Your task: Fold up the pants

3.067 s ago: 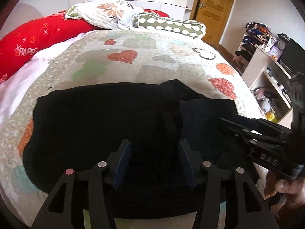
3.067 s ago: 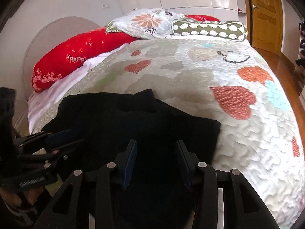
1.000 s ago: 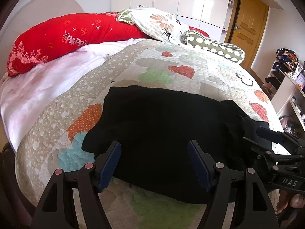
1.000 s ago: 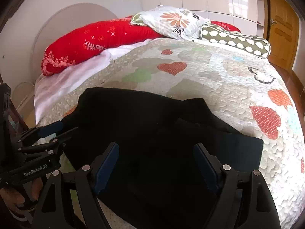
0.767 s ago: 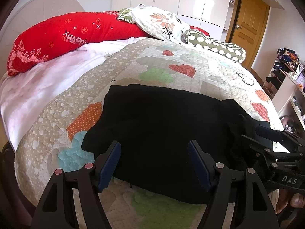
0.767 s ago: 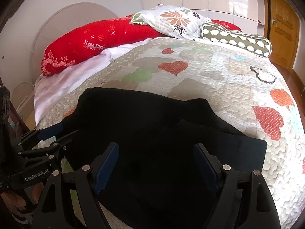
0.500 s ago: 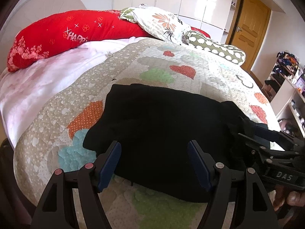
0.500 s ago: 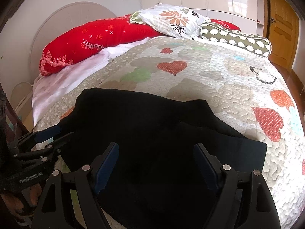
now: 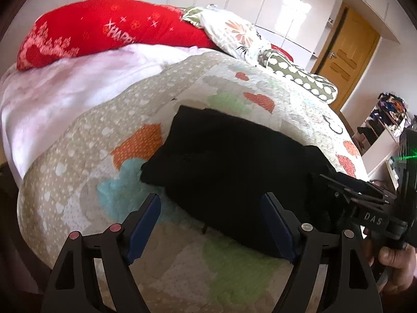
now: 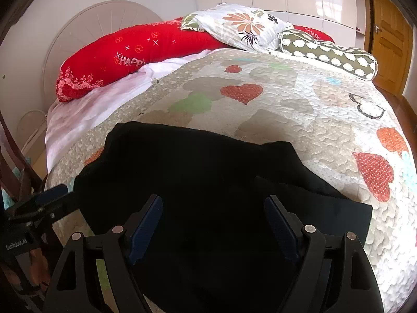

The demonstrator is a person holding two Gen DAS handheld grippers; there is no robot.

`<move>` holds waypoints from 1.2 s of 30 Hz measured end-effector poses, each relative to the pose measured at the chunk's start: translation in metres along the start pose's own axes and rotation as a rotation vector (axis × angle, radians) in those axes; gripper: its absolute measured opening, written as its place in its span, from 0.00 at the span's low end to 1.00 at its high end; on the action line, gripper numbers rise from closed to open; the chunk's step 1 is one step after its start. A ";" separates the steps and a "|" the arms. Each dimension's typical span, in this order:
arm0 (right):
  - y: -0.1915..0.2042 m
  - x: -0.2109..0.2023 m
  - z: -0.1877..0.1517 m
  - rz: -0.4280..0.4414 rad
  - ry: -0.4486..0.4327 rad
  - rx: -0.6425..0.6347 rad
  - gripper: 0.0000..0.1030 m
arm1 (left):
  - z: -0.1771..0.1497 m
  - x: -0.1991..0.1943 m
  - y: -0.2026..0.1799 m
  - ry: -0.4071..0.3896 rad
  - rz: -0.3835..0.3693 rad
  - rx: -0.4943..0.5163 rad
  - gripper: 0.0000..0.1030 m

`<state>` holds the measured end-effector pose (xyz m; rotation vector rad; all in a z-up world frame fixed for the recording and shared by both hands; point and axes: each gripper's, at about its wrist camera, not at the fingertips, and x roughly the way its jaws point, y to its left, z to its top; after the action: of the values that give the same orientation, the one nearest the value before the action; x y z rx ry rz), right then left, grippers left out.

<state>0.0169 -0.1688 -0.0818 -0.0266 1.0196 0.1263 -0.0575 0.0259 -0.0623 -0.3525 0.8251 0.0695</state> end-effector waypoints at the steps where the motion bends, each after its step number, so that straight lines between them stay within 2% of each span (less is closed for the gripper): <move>1: 0.001 0.001 0.001 0.000 0.001 -0.003 0.80 | -0.001 0.001 0.003 0.007 0.001 -0.010 0.77; 11: 0.013 0.010 0.009 0.014 0.015 -0.032 0.80 | -0.003 0.004 0.015 0.022 0.007 -0.061 0.77; 18: 0.022 0.022 0.022 0.039 0.031 -0.068 0.80 | -0.003 0.010 0.022 0.035 -0.038 -0.105 0.78; 29: 0.058 0.055 0.061 0.097 0.063 -0.174 0.81 | 0.001 0.035 0.022 0.071 -0.052 -0.133 0.78; 36: 0.087 0.094 0.092 0.153 0.124 -0.258 0.82 | 0.005 0.049 0.024 0.075 -0.061 -0.161 0.78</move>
<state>0.1334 -0.0662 -0.1102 -0.1933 1.1234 0.3994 -0.0252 0.0463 -0.1011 -0.5343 0.8842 0.0663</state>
